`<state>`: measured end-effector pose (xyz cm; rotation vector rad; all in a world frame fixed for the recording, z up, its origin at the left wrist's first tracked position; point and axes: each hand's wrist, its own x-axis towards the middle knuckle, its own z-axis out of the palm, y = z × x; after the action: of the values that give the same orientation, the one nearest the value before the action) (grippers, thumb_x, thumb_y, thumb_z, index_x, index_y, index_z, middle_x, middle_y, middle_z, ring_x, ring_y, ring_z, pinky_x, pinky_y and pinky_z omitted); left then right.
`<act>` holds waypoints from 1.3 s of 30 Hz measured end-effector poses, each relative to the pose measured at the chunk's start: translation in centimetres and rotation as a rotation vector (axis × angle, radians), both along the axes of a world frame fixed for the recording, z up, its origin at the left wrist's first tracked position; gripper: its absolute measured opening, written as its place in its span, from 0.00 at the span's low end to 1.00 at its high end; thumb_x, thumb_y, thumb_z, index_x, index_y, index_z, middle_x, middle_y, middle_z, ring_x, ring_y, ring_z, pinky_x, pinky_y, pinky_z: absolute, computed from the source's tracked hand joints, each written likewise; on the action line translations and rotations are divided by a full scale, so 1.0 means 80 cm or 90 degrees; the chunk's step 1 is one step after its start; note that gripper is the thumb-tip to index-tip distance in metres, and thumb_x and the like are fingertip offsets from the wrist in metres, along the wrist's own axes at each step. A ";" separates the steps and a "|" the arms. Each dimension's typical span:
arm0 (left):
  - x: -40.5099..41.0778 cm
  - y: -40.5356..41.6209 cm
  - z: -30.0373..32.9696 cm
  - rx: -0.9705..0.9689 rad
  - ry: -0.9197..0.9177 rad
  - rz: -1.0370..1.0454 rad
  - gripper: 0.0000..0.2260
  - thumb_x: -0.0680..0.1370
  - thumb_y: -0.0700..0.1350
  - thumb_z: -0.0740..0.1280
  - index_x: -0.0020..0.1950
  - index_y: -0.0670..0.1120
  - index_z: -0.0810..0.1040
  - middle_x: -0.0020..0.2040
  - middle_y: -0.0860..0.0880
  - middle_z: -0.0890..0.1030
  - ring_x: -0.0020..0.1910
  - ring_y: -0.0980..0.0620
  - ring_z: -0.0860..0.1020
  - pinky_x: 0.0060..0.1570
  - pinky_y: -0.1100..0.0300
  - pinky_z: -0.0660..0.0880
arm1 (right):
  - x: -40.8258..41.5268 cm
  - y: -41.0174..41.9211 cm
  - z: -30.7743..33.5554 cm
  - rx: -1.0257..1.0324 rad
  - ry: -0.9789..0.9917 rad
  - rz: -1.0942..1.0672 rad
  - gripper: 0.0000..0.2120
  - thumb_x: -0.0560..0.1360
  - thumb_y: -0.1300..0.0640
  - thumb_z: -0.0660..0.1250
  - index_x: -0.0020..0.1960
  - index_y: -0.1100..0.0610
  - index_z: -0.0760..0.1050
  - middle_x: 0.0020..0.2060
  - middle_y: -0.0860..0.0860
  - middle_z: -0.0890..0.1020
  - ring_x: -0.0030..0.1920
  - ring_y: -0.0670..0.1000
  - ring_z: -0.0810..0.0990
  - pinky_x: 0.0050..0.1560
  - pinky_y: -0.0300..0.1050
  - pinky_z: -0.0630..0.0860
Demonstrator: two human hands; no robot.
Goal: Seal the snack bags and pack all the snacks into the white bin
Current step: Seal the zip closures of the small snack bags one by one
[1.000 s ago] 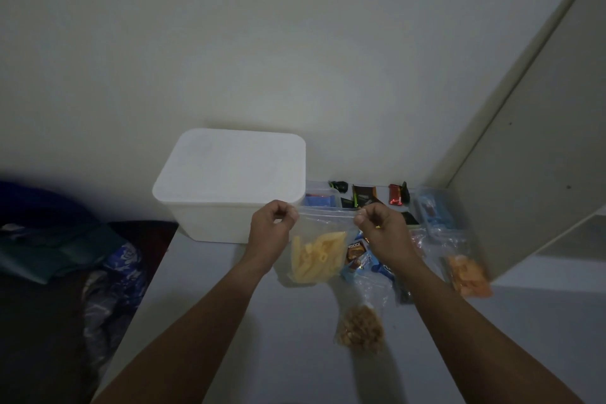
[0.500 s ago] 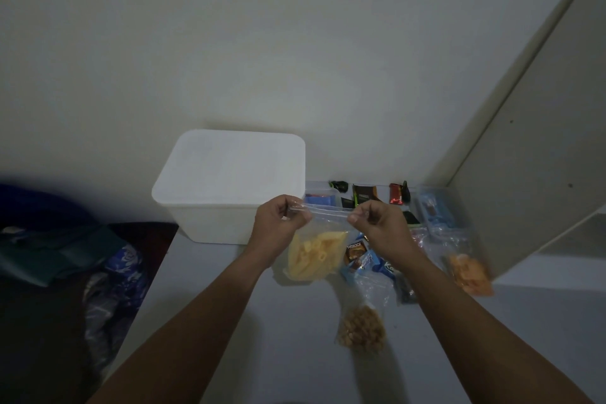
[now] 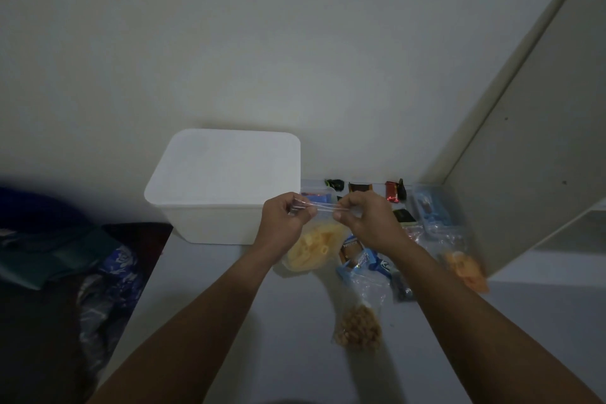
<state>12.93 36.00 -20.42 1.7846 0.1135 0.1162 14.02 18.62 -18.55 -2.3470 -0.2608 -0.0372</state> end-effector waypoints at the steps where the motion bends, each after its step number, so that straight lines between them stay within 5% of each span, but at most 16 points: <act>1: 0.000 0.000 0.001 -0.007 0.000 -0.010 0.02 0.72 0.39 0.73 0.42 0.42 0.81 0.37 0.48 0.80 0.37 0.55 0.77 0.41 0.60 0.77 | 0.000 0.001 0.002 -0.009 -0.001 0.002 0.04 0.73 0.56 0.71 0.46 0.55 0.81 0.35 0.38 0.73 0.45 0.45 0.73 0.52 0.45 0.71; 8: -0.001 -0.002 0.004 0.002 -0.001 -0.042 0.07 0.69 0.36 0.75 0.35 0.48 0.82 0.32 0.51 0.81 0.32 0.58 0.78 0.37 0.66 0.75 | 0.003 -0.004 -0.005 0.027 0.029 0.006 0.01 0.71 0.56 0.74 0.41 0.52 0.82 0.33 0.40 0.78 0.39 0.40 0.75 0.47 0.44 0.73; 12: -0.003 -0.009 0.005 0.002 0.018 -0.032 0.06 0.69 0.35 0.74 0.37 0.46 0.82 0.34 0.49 0.82 0.33 0.56 0.79 0.39 0.64 0.76 | 0.001 0.000 -0.002 0.012 0.003 0.022 0.09 0.69 0.52 0.74 0.36 0.41 0.77 0.35 0.39 0.80 0.44 0.44 0.77 0.56 0.55 0.73; 20: -0.003 -0.002 0.007 -0.037 -0.002 -0.048 0.05 0.71 0.34 0.73 0.38 0.44 0.83 0.33 0.47 0.82 0.31 0.55 0.78 0.37 0.60 0.77 | 0.004 -0.005 -0.006 0.007 -0.006 0.017 0.06 0.73 0.57 0.71 0.39 0.49 0.77 0.33 0.40 0.77 0.39 0.41 0.75 0.50 0.46 0.74; 25: -0.005 -0.007 0.009 -0.001 0.003 -0.016 0.08 0.70 0.34 0.73 0.36 0.46 0.83 0.32 0.48 0.82 0.30 0.57 0.79 0.35 0.65 0.77 | -0.001 0.003 -0.003 -0.043 -0.030 0.050 0.12 0.72 0.54 0.71 0.36 0.41 0.72 0.35 0.36 0.75 0.46 0.45 0.74 0.60 0.57 0.69; 30: -0.005 -0.007 0.009 -0.016 0.016 -0.065 0.05 0.70 0.35 0.74 0.38 0.44 0.83 0.33 0.47 0.83 0.32 0.54 0.80 0.38 0.63 0.79 | -0.002 0.004 -0.005 -0.067 -0.033 0.035 0.13 0.72 0.57 0.71 0.35 0.43 0.71 0.33 0.37 0.74 0.45 0.47 0.74 0.60 0.61 0.70; 39: 0.003 0.011 0.008 -0.021 0.014 0.016 0.06 0.70 0.38 0.75 0.35 0.47 0.83 0.33 0.45 0.83 0.33 0.50 0.81 0.41 0.57 0.81 | 0.004 -0.004 -0.001 0.005 0.002 0.016 0.05 0.73 0.58 0.71 0.42 0.50 0.77 0.37 0.41 0.77 0.42 0.44 0.76 0.51 0.47 0.75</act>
<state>13.16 36.85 -19.82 1.7528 0.1532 0.1126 14.32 18.32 -18.60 -2.3348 -0.2878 -0.0226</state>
